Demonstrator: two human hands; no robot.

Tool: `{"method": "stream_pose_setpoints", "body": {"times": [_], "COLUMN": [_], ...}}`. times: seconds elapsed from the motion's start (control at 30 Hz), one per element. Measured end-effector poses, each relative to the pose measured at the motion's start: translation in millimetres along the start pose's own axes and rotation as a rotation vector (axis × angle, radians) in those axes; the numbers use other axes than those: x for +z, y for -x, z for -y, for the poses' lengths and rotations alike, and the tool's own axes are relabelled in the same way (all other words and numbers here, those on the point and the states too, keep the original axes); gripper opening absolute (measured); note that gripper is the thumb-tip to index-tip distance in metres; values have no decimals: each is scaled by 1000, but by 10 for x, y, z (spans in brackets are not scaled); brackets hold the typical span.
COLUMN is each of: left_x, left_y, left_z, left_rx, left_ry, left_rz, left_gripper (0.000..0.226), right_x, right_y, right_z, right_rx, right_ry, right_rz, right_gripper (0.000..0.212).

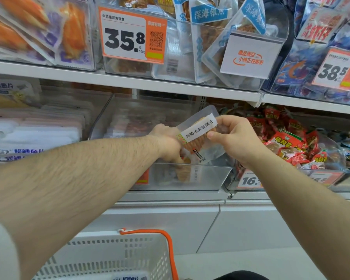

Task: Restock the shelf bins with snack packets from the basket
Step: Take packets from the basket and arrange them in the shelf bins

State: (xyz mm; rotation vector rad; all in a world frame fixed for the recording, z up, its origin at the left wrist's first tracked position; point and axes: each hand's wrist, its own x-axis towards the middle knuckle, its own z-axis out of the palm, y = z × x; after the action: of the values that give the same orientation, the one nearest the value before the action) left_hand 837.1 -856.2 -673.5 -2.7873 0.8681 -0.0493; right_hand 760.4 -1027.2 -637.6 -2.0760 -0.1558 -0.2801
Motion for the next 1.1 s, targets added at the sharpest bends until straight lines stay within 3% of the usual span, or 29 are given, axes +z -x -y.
{"method": "stream_pose_setpoints", "body": {"times": [0.1, 0.33, 0.43, 0.53, 0.63, 0.8, 0.97, 1.03, 1.1], "left_x": [-34, -92, -88, -51, -115, -328, -376, -281, -194], "left_y": [15, 79, 82, 59, 105, 376, 803, 944, 1065], "left_z": [55, 49, 74, 183, 290, 432, 431, 339, 186], "left_rx": [-28, -77, -54, -19, 15, -3, -147, -197, -262], "left_ry": [58, 46, 113, 253, 403, 652, 992, 1254, 1484], "left_rz": [26, 77, 51, -18, -71, -211, -494, -636, -740], "left_gripper": [45, 15, 10, 36, 33, 22, 23, 21, 23], "right_x": [-12, 3, -14, -159, -342, -540, -463, -360, -240], "right_y": [-42, -69, -56, -46, -25, 168, 356, 424, 474], "right_z": [-5, 31, 44, 86, 135, 191, 216, 244, 253], "right_rx": [-3, -42, -62, -30, -65, -96, -15, 27, 69], "right_ry": [87, 513, 524, 245, -63, -364, -694, -800, -859], "right_rz": [33, 234, 215, 111, -62, -170, -173, -137, -93], "right_gripper": [19, 18, 16, 17, 25, 31, 27, 21, 29]}}
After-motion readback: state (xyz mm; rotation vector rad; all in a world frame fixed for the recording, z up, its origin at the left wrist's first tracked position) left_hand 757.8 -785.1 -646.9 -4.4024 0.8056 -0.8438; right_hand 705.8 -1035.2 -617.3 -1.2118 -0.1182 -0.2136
